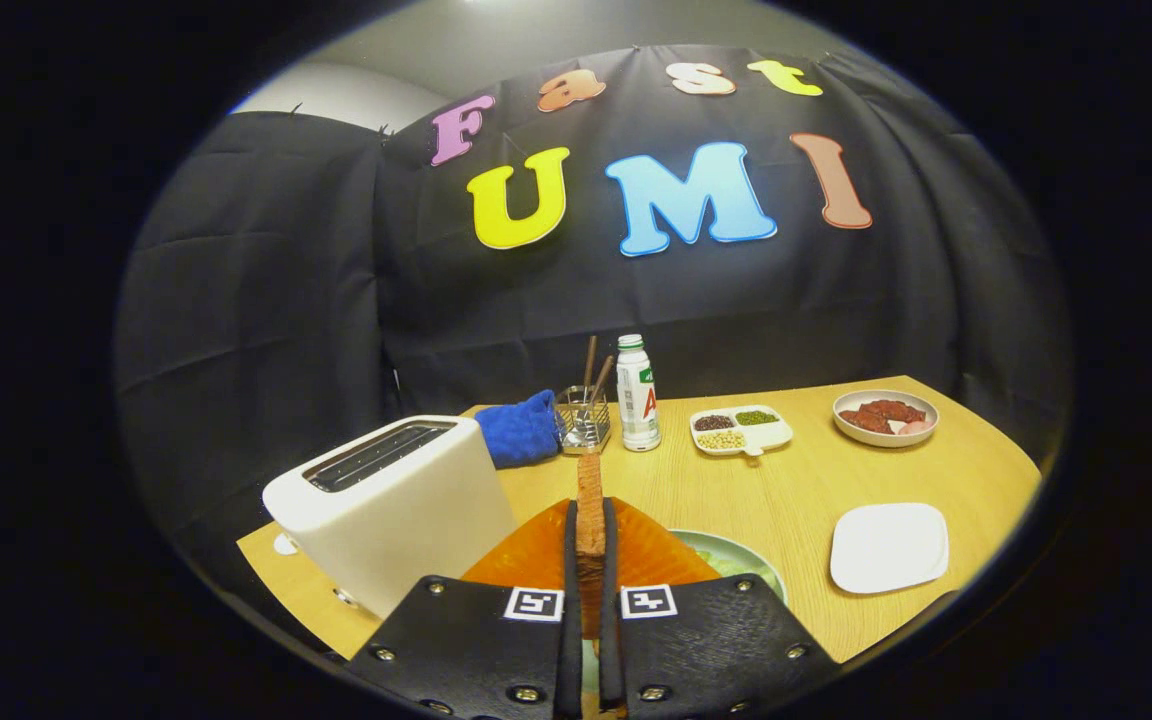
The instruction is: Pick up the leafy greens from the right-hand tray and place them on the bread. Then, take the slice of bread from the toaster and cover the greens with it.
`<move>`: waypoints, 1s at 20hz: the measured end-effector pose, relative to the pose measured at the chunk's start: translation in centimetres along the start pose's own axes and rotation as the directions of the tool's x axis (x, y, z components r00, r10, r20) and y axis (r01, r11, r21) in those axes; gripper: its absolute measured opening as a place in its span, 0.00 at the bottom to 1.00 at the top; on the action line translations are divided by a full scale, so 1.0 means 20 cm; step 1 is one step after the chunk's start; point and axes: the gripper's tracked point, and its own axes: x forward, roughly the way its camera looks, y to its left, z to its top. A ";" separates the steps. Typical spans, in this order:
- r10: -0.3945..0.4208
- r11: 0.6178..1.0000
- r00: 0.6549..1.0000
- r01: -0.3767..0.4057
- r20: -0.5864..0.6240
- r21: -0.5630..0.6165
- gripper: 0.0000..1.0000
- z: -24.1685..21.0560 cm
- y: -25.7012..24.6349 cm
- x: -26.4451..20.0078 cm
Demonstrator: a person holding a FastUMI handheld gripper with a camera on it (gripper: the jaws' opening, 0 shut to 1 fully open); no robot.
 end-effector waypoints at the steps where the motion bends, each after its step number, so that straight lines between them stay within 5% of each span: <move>1: 0.011 1.000 1.000 -0.011 -0.004 -0.005 0.07 -0.02 0.01 0.00; 9: 0.087 0.994 0.994 -0.082 -0.065 0.068 0.07 -0.14 0.01 0.01; 20: 0.069 0.997 0.994 -0.066 -0.088 0.033 0.11 -0.25 -0.20 0.01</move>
